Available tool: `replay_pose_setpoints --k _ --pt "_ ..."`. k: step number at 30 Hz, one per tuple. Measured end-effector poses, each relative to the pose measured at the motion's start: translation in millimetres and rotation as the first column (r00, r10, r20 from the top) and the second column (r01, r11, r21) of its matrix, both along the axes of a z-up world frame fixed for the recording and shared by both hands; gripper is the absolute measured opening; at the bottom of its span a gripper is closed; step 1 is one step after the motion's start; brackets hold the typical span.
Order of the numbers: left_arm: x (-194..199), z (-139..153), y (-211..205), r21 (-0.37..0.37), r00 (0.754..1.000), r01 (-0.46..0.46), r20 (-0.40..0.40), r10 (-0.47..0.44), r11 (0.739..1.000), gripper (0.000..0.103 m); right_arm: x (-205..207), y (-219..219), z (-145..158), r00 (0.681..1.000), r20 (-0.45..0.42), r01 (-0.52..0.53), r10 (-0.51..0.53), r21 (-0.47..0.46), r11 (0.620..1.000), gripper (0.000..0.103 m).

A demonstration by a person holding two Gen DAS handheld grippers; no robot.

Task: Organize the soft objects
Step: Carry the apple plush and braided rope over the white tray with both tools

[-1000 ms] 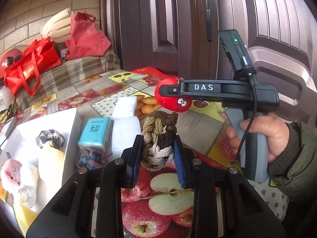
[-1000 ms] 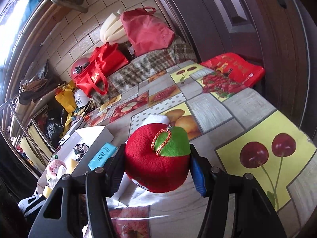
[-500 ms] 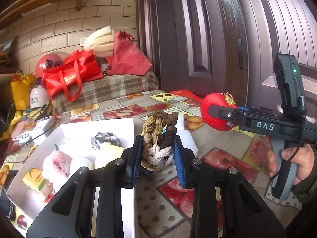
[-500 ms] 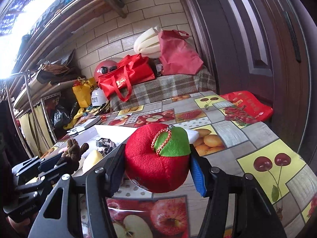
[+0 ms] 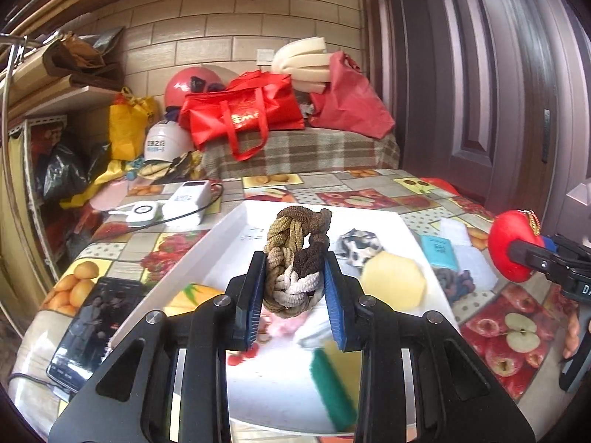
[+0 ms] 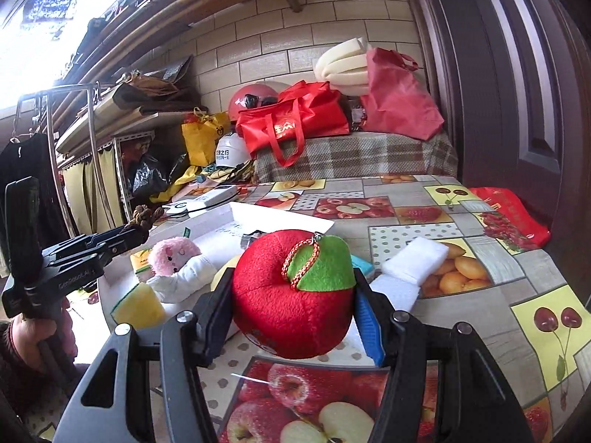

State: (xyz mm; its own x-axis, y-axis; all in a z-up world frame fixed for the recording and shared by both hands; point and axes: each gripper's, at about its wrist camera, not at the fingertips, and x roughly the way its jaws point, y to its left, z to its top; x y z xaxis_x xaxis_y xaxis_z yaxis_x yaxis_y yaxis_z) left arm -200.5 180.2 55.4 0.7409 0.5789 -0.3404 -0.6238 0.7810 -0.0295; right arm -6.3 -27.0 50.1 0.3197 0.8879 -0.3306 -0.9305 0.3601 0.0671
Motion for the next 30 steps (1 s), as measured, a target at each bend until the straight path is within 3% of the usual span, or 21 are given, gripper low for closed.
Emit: replay_pose_setpoints --k 3,8,12,18,23,26,30 --pt "-13 -3 21 -0.033 0.998 -0.058 0.006 0.058 0.998 0.030 -8 11 -1 0.999 -0.004 -0.035 0.035 -0.006 0.999 0.059" --pt "-25 -10 46 -0.165 0.996 -0.069 0.038 0.077 0.984 0.030 -30 34 -4 0.991 0.007 -0.132 0.133 -0.032 0.991 0.059" --pt "-17 -11 47 -0.181 0.998 -0.061 0.014 0.064 0.982 0.030 -45 61 -9 0.973 -0.005 -0.230 0.230 -0.091 0.969 0.059" --pt "-3 -15 51 -0.202 0.997 -0.058 -0.061 0.046 0.978 0.030 -54 98 -21 0.943 -0.092 -0.333 0.320 -0.193 0.923 0.059" --pt "0 -18 55 -0.227 0.997 -0.056 -0.073 0.040 0.972 0.030 -54 119 -35 0.936 -0.148 -0.349 0.318 -0.302 0.887 0.059" --pt "0 -18 55 -0.224 0.996 -0.056 -0.074 0.040 0.973 0.030 -54 125 -35 0.953 -0.111 -0.303 0.282 -0.329 0.895 0.059" --pt "2 -18 55 -0.207 0.995 -0.070 -0.089 0.053 0.976 0.030 -34 129 -32 0.977 -0.122 -0.203 0.174 -0.296 0.934 0.059"
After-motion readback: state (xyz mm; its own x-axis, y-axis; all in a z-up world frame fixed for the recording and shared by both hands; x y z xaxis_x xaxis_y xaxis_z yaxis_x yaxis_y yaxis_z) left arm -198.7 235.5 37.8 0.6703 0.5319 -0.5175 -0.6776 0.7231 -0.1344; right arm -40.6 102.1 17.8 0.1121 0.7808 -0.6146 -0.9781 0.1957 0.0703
